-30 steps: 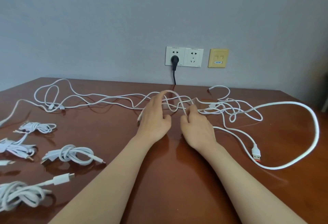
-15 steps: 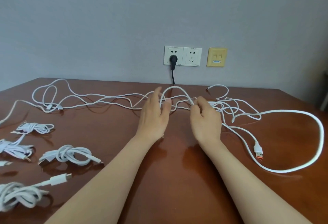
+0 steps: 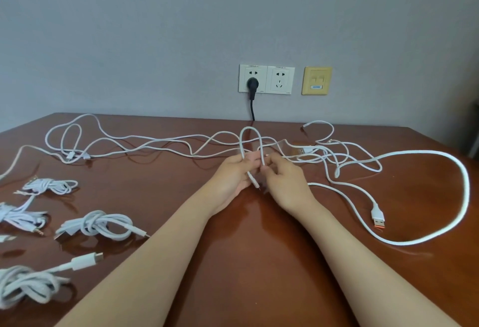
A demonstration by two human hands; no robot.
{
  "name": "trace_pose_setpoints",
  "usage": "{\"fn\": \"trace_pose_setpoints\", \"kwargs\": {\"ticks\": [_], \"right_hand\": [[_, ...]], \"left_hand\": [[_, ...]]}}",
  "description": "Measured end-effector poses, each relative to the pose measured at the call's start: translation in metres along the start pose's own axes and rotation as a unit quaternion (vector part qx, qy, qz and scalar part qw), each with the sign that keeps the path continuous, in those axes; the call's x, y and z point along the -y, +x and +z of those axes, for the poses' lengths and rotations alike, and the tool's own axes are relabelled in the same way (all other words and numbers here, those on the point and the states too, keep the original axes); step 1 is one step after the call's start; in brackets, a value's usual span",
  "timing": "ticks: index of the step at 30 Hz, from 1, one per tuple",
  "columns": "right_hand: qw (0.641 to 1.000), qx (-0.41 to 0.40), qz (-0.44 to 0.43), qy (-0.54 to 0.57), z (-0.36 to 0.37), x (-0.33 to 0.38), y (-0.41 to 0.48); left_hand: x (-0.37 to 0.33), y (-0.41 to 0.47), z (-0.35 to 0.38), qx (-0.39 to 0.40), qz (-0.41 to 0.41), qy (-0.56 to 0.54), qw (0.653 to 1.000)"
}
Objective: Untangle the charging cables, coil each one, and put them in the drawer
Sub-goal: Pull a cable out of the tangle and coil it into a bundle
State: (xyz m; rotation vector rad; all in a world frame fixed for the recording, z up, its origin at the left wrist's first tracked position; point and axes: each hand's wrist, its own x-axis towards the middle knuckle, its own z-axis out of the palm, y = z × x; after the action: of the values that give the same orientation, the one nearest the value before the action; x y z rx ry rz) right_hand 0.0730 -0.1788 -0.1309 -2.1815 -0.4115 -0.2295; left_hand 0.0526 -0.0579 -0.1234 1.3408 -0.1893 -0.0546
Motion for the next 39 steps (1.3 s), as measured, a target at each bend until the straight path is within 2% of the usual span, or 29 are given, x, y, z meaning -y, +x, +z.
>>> {"fn": "trace_pose_setpoints", "kwargs": {"ticks": [5, 11, 14, 16, 19, 22, 26, 30, 32, 34, 37, 39], "right_hand": [[0.995, 0.088, -0.011, -0.041, -0.002, 0.004, -0.001], [0.992, 0.122, -0.023, -0.011, -0.003, 0.008, -0.004], [0.986, 0.126, -0.058, -0.093, -0.001, 0.012, -0.008], [0.983, 0.131, -0.067, -0.110, -0.001, 0.012, -0.009], [0.992, 0.097, -0.070, -0.040, -0.002, 0.013, -0.010], [0.994, 0.042, -0.064, 0.072, -0.010, 0.015, -0.009], [0.994, 0.050, -0.094, -0.036, -0.018, 0.011, -0.007], [0.996, -0.030, -0.077, -0.023, -0.020, 0.009, -0.003], [0.995, -0.049, -0.080, -0.025, -0.021, 0.011, -0.003], [0.994, -0.035, -0.078, -0.075, -0.021, 0.012, -0.006], [0.980, -0.019, -0.059, -0.189, -0.020, 0.014, -0.008], [0.977, -0.035, -0.039, -0.205, -0.020, 0.015, -0.007]], "left_hand": [[-0.002, 0.001, -0.004, -0.014, -0.027, -0.052, 0.998], [-0.004, 0.000, -0.008, -0.004, -0.029, -0.102, 0.994], [-0.005, 0.001, -0.010, -0.052, -0.004, -0.128, 0.990], [-0.007, 0.003, -0.013, -0.108, 0.014, -0.180, 0.978], [-0.010, 0.008, -0.019, -0.188, 0.003, -0.235, 0.954], [-0.015, 0.009, -0.021, -0.173, -0.019, -0.290, 0.941], [-0.016, 0.008, -0.027, -0.188, -0.047, -0.274, 0.942], [-0.019, 0.007, -0.029, -0.215, -0.063, -0.273, 0.936], [-0.019, 0.005, -0.025, -0.198, -0.063, -0.222, 0.953], [-0.018, 0.002, -0.019, -0.178, -0.063, -0.175, 0.966], [-0.017, 0.000, -0.016, -0.153, -0.053, -0.163, 0.973], [-0.017, 0.000, -0.015, -0.141, -0.056, -0.152, 0.977]]}}
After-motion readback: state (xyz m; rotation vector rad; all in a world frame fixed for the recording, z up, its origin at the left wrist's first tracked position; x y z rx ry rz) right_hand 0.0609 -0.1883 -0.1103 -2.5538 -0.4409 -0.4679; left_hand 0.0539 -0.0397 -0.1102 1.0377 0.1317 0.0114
